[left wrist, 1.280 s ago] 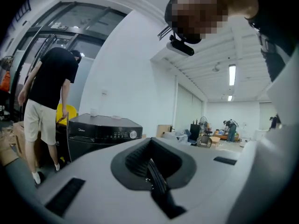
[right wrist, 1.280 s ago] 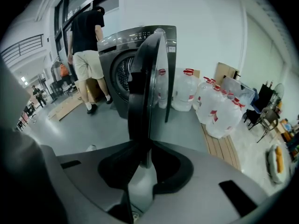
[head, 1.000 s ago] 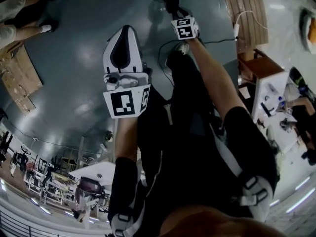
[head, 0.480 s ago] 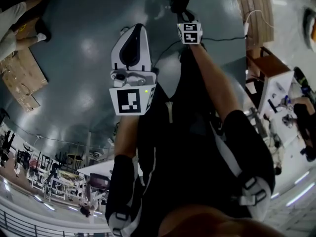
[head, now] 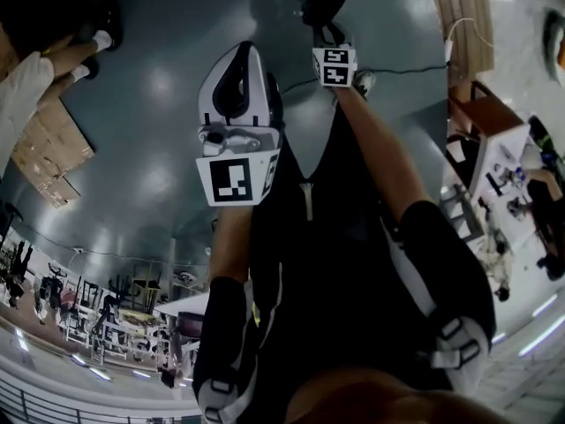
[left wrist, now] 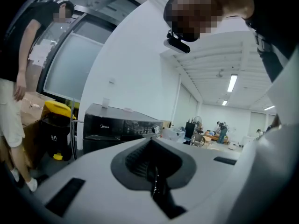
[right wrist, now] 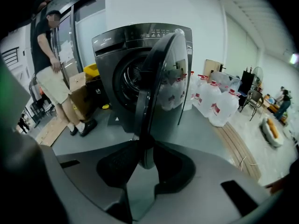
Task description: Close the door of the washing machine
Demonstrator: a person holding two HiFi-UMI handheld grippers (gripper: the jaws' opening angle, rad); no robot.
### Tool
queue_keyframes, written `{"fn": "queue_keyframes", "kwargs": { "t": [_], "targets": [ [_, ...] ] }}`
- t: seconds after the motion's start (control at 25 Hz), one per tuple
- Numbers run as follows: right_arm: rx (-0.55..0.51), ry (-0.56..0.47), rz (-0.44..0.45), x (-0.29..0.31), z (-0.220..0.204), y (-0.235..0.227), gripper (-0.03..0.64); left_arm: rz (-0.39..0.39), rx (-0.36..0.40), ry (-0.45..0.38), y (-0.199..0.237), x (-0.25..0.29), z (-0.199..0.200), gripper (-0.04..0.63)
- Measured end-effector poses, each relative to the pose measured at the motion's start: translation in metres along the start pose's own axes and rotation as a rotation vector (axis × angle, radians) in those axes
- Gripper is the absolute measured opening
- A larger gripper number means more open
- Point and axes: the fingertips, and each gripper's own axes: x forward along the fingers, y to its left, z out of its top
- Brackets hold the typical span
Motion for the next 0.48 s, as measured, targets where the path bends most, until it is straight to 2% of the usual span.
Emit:
{"fn": "queue_keyframes", "kwargs": {
  "t": [0.28, 0.48],
  "targets": [
    [0.045, 0.025, -0.049, 0.010, 0.010, 0.033, 0.089, -0.065, -0.042, 0.011, 0.048, -0.002, 0.007, 0.005],
    [0.079, 0.018, -0.078, 0.021, 0.023, 0.053, 0.091, -0.107, -0.032, 0.013, 0.075, 0.004, 0.008, 0.005]
  ]
}}
